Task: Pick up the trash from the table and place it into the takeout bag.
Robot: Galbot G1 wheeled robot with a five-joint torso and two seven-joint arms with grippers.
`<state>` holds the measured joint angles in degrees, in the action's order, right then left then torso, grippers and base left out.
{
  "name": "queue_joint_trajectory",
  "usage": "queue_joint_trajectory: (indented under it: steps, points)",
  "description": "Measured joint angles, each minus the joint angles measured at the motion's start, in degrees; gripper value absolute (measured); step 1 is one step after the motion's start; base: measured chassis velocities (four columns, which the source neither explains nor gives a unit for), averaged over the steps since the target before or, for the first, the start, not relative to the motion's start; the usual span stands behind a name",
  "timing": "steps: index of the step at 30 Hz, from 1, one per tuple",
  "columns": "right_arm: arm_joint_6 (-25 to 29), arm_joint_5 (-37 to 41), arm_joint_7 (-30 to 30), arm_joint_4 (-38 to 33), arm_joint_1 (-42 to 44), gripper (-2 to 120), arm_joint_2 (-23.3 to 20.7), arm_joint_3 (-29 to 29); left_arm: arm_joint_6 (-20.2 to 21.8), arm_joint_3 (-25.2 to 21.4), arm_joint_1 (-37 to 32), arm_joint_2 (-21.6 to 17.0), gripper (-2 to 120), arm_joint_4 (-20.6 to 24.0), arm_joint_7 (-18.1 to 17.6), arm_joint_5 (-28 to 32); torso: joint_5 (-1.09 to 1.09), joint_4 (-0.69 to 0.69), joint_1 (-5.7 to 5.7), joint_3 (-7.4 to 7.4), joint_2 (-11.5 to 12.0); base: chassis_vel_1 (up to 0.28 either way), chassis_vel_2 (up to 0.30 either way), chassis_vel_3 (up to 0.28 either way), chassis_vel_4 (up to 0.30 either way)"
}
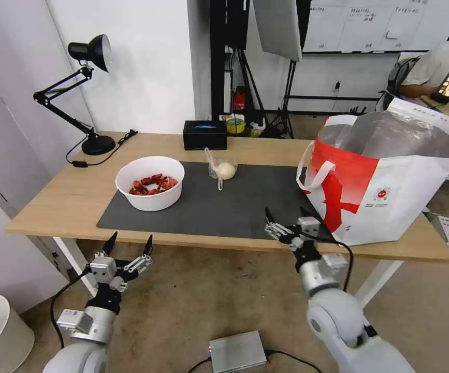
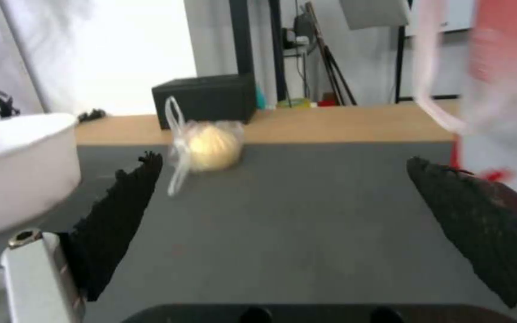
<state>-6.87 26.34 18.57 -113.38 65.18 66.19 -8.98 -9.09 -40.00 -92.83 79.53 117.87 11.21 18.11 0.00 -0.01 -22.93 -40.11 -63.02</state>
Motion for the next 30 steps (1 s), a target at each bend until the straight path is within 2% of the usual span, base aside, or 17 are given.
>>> queue_joint_trajectory:
  steps: [1, 5, 8, 13, 15, 19, 22, 30]
  points:
    - [0.0, 0.0, 0.0, 0.0, 0.0, 100, 0.0, 0.0, 0.0, 0.0, 0.0, 0.0, 100, 0.0, 0.0, 0.0, 0.00, 0.00, 0.00, 0.00, 0.0, 0.000, 0.000, 0.000, 0.000]
    - [-2.9, 3.7, 2.4, 4.7, -10.5, 100, -0.2, 5.4, 0.0, -0.8, -0.4, 0.2, 100, 0.0, 0.0, 0.0, -0.01, 0.03, 0.00, 0.00, 0.0, 0.000, 0.000, 0.000, 0.000]
    - [-4.4, 6.1, 3.7, 7.0, -14.6, 100, -0.1, 8.3, 0.0, -0.9, -0.7, 0.5, 100, 0.0, 0.0, 0.0, -0.01, 0.01, -0.01, 0.00, 0.0, 0.000, 0.000, 0.000, 0.000]
    - [-6.6, 8.2, 5.7, 12.0, -21.4, 100, 1.9, 12.5, -0.2, -1.5, -1.1, 1.0, 100, 0.1, 0.2, 0.0, -0.01, 0.00, 0.00, 0.00, 0.0, 0.000, 0.000, 0.000, 0.000]
    - [-8.7, 9.4, 7.4, 15.7, -27.0, 100, 3.5, 14.9, -0.4, -2.3, -1.4, 1.0, 100, 0.1, 0.3, 0.1, -0.01, 0.01, 0.00, -0.01, 0.0, 0.000, 0.000, 0.000, 0.000]
    - [-11.0, 10.7, 8.3, 18.0, -30.9, 100, 4.5, 16.2, -0.5, -3.1, -1.6, 0.9, 100, 0.1, 0.5, 0.4, -0.01, 0.01, 0.00, 0.00, 0.0, 0.000, 0.000, 0.000, 0.000]
    - [-15.0, 12.8, 9.4, 21.3, -36.1, 100, 6.0, 17.6, -0.6, -3.7, -1.9, 1.0, 100, 0.1, 0.7, 0.6, -0.01, 0.01, 0.00, 0.00, 0.0, 0.000, 0.000, 0.000, 0.000]
    - [-22.2, 17.0, 10.6, 27.1, -42.0, 100, 8.7, 18.6, -0.6, -3.7, -1.8, 1.1, 100, 0.1, 0.8, 0.6, 0.00, 0.00, 0.00, 0.00, 0.0, 0.000, 0.000, 0.000, 0.000]
